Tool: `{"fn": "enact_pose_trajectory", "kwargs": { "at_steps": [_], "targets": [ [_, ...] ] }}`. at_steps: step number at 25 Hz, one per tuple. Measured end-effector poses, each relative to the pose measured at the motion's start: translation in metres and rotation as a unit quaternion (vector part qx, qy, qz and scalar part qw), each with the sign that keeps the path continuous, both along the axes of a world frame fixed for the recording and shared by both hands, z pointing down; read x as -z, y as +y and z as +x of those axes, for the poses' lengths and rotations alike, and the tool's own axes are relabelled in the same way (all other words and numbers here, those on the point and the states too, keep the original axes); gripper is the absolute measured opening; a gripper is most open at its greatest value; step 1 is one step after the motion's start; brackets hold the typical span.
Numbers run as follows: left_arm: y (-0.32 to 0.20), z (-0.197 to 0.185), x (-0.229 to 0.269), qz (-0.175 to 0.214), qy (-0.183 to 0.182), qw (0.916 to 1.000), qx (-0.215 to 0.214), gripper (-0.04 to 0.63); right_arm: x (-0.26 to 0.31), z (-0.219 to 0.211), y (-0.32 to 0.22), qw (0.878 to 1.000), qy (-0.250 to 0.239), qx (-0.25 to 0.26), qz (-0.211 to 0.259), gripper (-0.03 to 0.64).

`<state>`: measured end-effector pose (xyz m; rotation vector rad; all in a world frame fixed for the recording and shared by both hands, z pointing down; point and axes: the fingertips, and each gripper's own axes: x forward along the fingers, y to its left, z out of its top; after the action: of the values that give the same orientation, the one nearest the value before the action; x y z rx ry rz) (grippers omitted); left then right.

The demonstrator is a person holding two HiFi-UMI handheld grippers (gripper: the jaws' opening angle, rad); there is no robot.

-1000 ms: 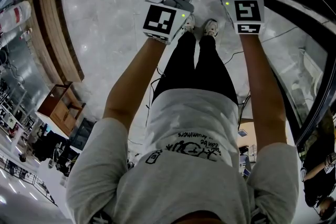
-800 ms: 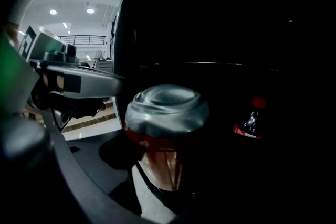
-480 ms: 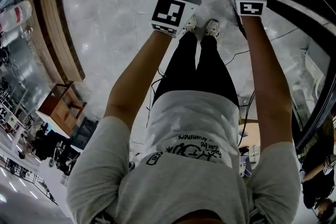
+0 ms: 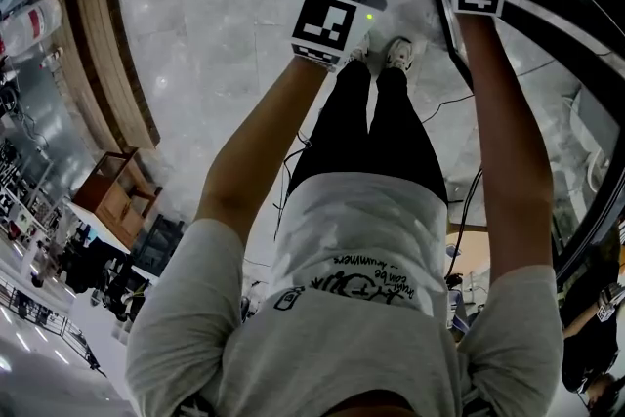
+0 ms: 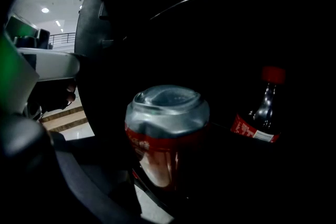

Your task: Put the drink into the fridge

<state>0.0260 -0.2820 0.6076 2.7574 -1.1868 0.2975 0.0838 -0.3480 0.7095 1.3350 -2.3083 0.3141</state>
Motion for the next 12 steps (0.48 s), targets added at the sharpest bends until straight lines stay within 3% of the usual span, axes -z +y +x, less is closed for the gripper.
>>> {"fn": "enact_pose_trajectory", "kwargs": {
  "at_steps": [12],
  "targets": [
    [0.000,0.004,-0.003,-0.004,-0.001,1.0000,-0.005,0.021,-0.004,0.007,-0.019,1.000,-0.014,-0.012,0.016,0.344]
  ]
}}
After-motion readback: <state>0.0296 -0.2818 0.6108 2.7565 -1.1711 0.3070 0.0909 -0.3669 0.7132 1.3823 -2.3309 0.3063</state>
